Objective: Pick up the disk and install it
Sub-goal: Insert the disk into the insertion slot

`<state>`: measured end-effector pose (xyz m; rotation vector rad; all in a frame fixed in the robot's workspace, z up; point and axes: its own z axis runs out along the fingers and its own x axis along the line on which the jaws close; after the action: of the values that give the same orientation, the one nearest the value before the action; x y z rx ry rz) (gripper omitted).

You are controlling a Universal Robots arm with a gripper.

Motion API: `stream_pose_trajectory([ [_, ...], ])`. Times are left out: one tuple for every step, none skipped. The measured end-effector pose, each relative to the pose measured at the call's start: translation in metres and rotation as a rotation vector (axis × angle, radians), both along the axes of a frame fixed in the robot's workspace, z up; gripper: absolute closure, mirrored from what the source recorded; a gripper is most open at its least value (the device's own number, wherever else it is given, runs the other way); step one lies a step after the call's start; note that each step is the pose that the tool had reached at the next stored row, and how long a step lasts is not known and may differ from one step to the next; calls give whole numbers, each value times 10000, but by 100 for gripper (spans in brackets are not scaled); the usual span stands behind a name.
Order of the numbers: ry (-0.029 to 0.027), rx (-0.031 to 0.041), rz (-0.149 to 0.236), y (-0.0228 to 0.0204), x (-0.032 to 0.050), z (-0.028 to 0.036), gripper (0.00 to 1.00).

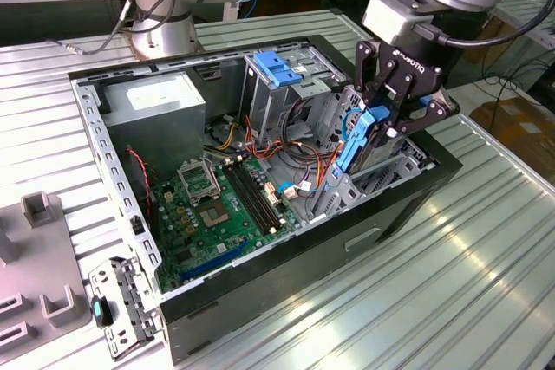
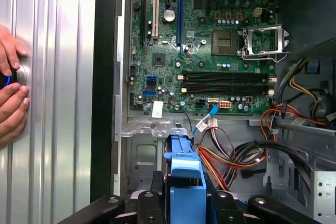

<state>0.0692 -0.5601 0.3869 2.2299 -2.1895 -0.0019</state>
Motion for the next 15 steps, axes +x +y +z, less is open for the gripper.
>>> stream_pose_trajectory([
  [-1,1,6,0,0,-15,63],
  [-4,2,12,0,0,-34,63],
  [-5,1,17,0,0,-46,63],
  [-8,1,23,0,0,-65,63],
  [-10,0,28,-1,0,-80,63],
  [-11,1,33,-1,0,-92,63],
  [-14,1,38,0,0,-107,63],
  [-16,0,42,-1,0,-121,63],
  [-19,1,48,-1,0,-135,63],
  [-22,2,53,-1,0,-152,63],
  [-25,1,57,-2,0,-168,63],
  [-30,0,62,-2,0,-186,63],
  [-33,-1,64,-2,0,-190,63],
  [-34,-2,66,-2,0,-191,63],
  [-33,-2,68,-3,0,-191,63],
])
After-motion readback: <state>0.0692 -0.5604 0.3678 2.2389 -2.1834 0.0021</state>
